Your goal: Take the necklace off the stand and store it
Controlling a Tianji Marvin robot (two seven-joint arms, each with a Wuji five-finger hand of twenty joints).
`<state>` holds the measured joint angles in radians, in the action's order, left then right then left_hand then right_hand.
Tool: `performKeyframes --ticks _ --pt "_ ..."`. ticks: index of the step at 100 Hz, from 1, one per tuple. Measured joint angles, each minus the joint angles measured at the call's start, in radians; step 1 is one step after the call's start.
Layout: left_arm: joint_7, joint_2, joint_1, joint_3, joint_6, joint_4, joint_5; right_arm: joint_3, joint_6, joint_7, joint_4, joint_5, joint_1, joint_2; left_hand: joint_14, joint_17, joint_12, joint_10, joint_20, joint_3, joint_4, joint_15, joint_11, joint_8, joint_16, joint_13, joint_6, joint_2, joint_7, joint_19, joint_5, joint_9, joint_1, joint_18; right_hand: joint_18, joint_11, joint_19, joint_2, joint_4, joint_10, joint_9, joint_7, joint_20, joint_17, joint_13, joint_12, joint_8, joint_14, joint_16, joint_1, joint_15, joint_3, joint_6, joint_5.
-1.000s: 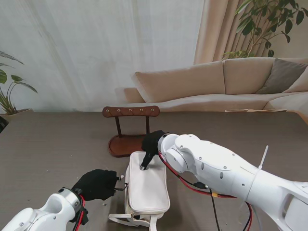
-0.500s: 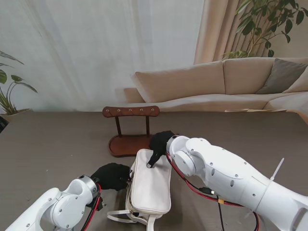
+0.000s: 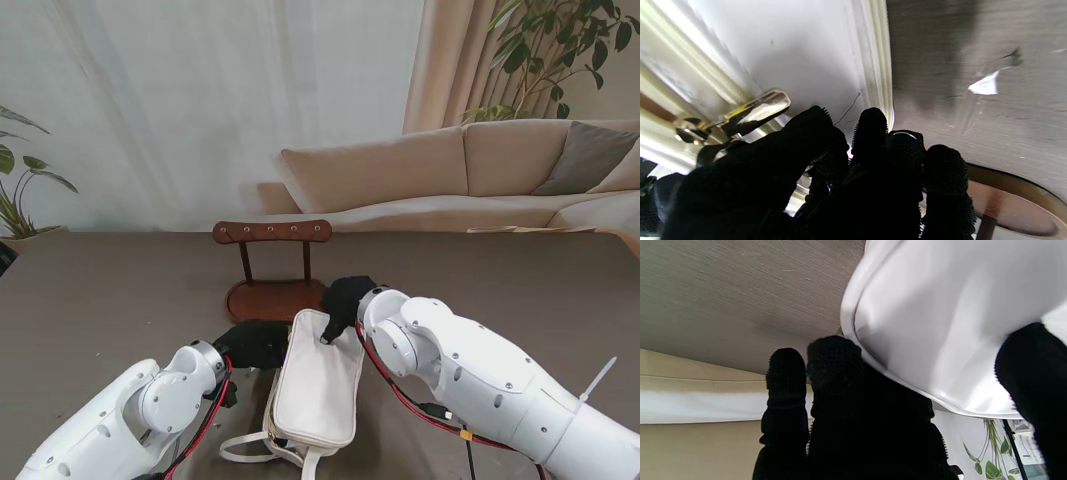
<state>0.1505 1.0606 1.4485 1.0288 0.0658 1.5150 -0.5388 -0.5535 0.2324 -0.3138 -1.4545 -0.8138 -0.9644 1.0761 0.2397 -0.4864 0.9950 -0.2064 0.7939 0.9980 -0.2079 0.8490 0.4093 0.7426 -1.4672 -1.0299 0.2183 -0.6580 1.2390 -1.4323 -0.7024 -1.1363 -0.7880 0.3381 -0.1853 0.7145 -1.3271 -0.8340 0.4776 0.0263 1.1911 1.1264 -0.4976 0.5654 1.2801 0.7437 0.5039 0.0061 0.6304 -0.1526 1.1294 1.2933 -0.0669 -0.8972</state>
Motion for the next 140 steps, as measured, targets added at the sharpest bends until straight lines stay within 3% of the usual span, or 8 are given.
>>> performKeyframes --ticks 24,71,77,90,101,112,127,140 --pt "-0.025 0.019 -0.1 -0.082 0.029 -0.105 0.057 -0.04 0.033 0.002 -0.021 0.0 -0.04 -0.003 0.001 0.0 0.0 -0.001 0.0 0.006 0.0 0.0 0.007 0.0 0.0 0.0 0.0 0.0 0.0 0.0 -0.001 0.0 0.0 0.001 0.0 0.003 -0.002 0.0 -0.06 -0.008 0.014 0.0 0.0 0.0 0.0 0.0 0.0 0.001 0.0 -0.062 0.019 0.001 0.007 -0.001" --pt "-0.073 0.076 -0.312 -0.228 0.127 -0.353 0.193 -0.134 0.134 -0.015 -0.093 -0.086 -0.132 -0.013 0.003 0.0 0.0 -0.002 0.0 -0.005 0.0 0.0 0.001 0.0 0.0 0.0 0.0 -0.001 0.009 0.0 -0.007 0.0 0.0 0.002 -0.001 0.039 -0.003 0.001 -0.071 -0.01 0.028 0.0 0.0 0.0 0.0 0.0 0.0 0.005 0.005 -0.087 0.016 0.012 0.008 -0.024" --pt "-0.075 0.086 -0.344 -0.249 0.146 -0.387 0.214 -0.155 0.142 -0.015 -0.102 -0.096 -0.15 -0.013 0.003 0.0 0.0 -0.002 0.0 -0.005 0.0 0.0 0.001 0.0 0.0 0.0 0.0 -0.001 0.009 0.0 -0.012 0.0 0.0 0.002 -0.009 0.051 -0.003 0.003 -0.1 -0.012 0.027 0.0 0.0 0.0 0.0 0.0 0.0 0.011 -0.003 -0.088 -0.003 0.012 0.008 -0.024" --pt "-0.08 0.105 -0.399 -0.281 0.175 -0.439 0.245 -0.182 0.151 -0.013 -0.119 -0.145 -0.183 -0.019 0.003 0.0 0.0 -0.002 0.0 -0.005 0.0 0.0 0.001 0.0 0.0 0.0 0.0 -0.001 0.009 0.0 -0.012 0.0 0.0 0.003 -0.011 0.055 -0.003 0.08 -0.111 -0.02 -0.003 0.0 0.0 0.0 0.0 -0.001 -0.006 0.04 -0.054 -0.088 -0.124 0.009 0.008 0.007" --pt "-0.079 0.114 -0.426 -0.296 0.188 -0.451 0.248 -0.211 0.156 -0.003 -0.13 -0.154 -0.213 -0.019 0.003 0.0 0.0 -0.002 0.0 -0.005 0.0 0.0 0.001 0.0 0.0 0.0 0.0 -0.001 0.009 0.0 -0.012 0.0 0.0 0.003 -0.036 -0.001 0.03 0.159 -0.173 -0.042 -0.089 -0.042 0.001 0.001 -0.037 -0.076 -0.065 0.082 -0.078 -0.085 -0.298 -0.002 0.013 0.084" --pt "-0.072 0.116 -0.438 -0.3 0.192 -0.452 0.248 -0.228 0.153 -0.007 -0.14 -0.175 -0.234 -0.023 0.003 0.0 0.0 -0.002 0.0 -0.007 0.0 0.0 0.001 -0.001 0.0 0.0 0.0 -0.001 0.009 0.0 -0.012 0.0 0.0 0.003 -0.062 -0.121 0.143 0.306 -0.363 -0.08 -0.247 -0.278 0.002 0.002 -0.194 -0.201 -0.035 0.148 -0.137 -0.015 -0.54 -0.1 0.038 0.195" --pt "-0.021 0.109 -0.427 -0.275 0.178 -0.424 0.231 -0.296 0.082 0.0 -0.159 -0.236 -0.28 -0.023 0.003 0.0 0.0 -0.002 0.0 -0.012 0.0 0.0 0.001 -0.001 0.0 0.0 0.0 -0.001 0.007 0.0 -0.012 0.0 -0.001 0.003 -0.075 -0.189 0.265 0.315 -0.384 -0.122 -0.449 -0.403 0.003 0.002 -0.392 -0.309 -0.069 0.206 -0.229 0.01 -0.734 -0.21 0.069 0.337" --pt "0.038 0.075 -0.356 -0.198 0.11 -0.301 0.165 -0.352 -0.035 0.073 -0.177 -0.284 -0.322 -0.026 0.003 0.0 0.0 -0.003 0.0 -0.014 0.0 0.0 0.001 -0.001 0.0 0.0 0.0 -0.001 0.006 0.0 -0.012 0.0 0.0 0.003 -0.076 -0.204 0.316 0.315 -0.384 -0.124 -0.52 -0.417 0.021 0.002 -0.504 -0.327 -0.103 0.205 -0.262 0.019 -0.785 -0.255 0.057 0.376"
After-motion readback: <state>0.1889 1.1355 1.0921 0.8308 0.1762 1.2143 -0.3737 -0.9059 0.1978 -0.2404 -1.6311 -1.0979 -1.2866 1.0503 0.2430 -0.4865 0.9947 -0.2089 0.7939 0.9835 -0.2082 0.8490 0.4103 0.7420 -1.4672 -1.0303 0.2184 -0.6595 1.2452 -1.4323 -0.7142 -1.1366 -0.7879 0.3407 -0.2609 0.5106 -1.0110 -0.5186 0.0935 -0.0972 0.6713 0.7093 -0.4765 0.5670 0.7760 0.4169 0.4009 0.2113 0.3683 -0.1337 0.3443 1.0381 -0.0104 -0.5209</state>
